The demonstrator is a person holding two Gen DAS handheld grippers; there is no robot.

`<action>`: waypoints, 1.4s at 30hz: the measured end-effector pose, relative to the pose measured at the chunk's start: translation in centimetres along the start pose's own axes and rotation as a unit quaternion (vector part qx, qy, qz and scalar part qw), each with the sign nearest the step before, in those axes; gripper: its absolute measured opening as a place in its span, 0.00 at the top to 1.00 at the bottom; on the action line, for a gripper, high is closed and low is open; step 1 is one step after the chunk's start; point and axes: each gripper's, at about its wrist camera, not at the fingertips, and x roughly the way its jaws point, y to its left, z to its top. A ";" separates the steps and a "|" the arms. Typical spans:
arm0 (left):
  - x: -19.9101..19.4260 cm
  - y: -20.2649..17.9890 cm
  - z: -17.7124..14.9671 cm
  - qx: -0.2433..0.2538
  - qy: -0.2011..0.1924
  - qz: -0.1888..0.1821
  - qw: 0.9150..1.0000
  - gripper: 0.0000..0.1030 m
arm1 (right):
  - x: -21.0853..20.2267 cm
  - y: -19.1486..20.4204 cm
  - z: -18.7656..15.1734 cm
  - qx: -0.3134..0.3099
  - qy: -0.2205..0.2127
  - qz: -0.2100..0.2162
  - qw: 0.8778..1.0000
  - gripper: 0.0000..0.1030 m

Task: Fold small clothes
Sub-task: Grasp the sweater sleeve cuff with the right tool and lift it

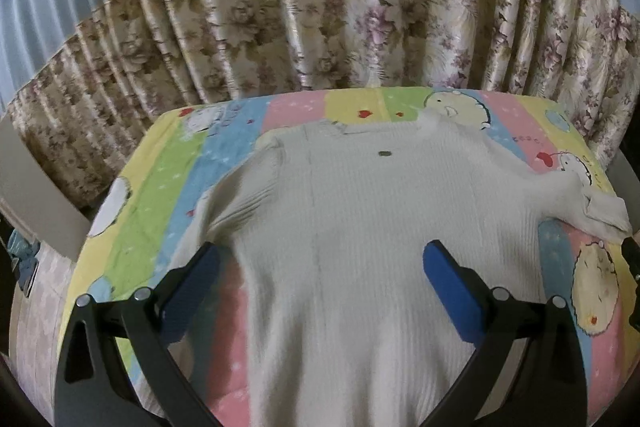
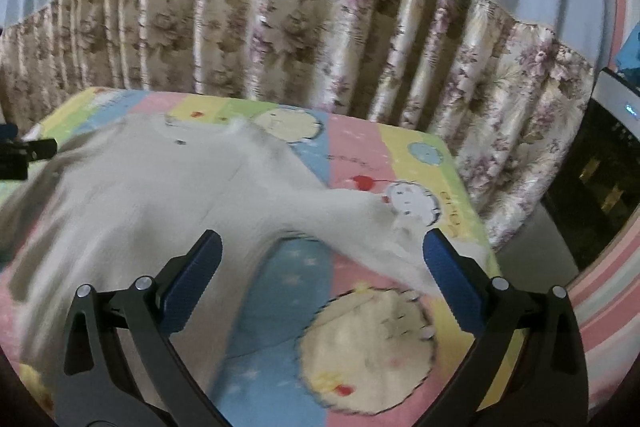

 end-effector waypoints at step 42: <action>16.1 -8.6 3.5 0.061 0.045 -0.087 0.993 0.01 | 14.4 -3.8 1.9 0.171 0.051 0.155 0.972 0.85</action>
